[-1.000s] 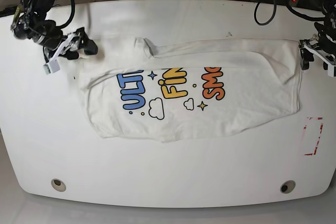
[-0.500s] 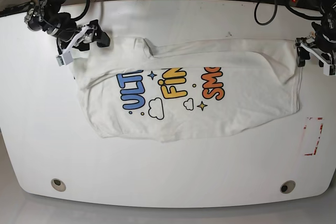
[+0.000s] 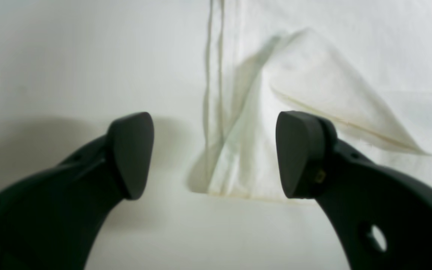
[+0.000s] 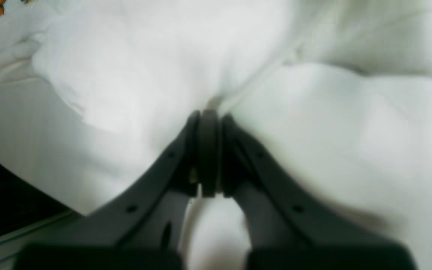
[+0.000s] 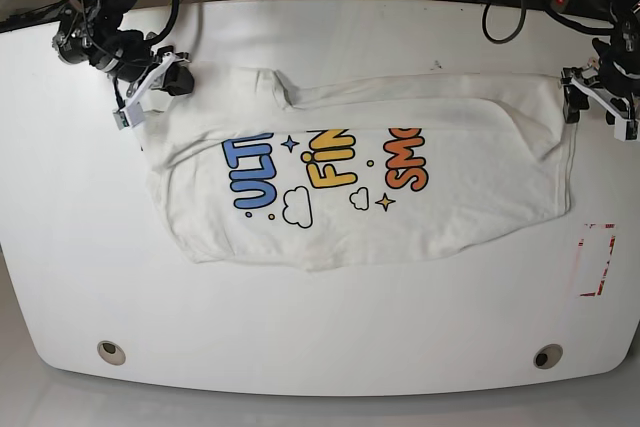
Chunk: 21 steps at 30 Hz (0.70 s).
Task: Fold the T-shirt properly
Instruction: 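Open the right gripper and regrasp the shirt's shoulder edge, then pull the collar edge with both grippers to straighten the shirt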
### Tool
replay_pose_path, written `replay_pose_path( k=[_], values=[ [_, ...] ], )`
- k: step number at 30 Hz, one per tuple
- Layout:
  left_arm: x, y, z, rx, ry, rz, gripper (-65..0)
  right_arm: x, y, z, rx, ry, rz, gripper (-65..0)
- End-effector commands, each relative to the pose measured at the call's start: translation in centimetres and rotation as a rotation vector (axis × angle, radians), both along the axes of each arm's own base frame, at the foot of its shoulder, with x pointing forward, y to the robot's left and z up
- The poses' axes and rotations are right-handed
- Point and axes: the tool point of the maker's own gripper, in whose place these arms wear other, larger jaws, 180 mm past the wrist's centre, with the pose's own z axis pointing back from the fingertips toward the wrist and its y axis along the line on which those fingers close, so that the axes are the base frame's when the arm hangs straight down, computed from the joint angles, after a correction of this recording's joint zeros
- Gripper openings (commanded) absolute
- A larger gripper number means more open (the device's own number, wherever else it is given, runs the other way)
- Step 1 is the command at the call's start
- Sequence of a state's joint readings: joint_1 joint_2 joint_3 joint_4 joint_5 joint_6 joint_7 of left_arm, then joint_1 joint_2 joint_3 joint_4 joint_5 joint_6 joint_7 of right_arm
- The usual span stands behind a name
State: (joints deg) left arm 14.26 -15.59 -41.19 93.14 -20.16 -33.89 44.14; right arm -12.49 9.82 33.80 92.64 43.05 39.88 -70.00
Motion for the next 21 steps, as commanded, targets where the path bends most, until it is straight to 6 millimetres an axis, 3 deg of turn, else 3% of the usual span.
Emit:
replay_pose_path(
  k=[1,7,12,18,21],
  values=[
    [0.7,0.5,1.4,0.019,-0.042,-0.007,-17.4,1.5,-0.5,2.6,-0.01,-0.097,0.011,-64.8],
    [0.7,0.5,1.4,0.02,-0.041,-0.007,-17.4,3.0,-0.7,5.3,-0.024,-0.184,0.037,-65.0],
    [0.5,0.6,1.3,0.022,-0.035,-0.006,-17.4,6.0,-1.7,7.4,-0.053,-0.259,0.039,-65.0],
    [0.3,0.4,1.2,0.024,-0.03,-0.011,-17.4,9.2,-3.3,7.1,-0.047,-0.238,0.016,-65.0],
    [0.3,0.5,1.2,0.024,-0.03,-0.009,-17.4,10.6,-2.7,6.5,-0.048,-0.213,0.044,-65.0]
  ],
)
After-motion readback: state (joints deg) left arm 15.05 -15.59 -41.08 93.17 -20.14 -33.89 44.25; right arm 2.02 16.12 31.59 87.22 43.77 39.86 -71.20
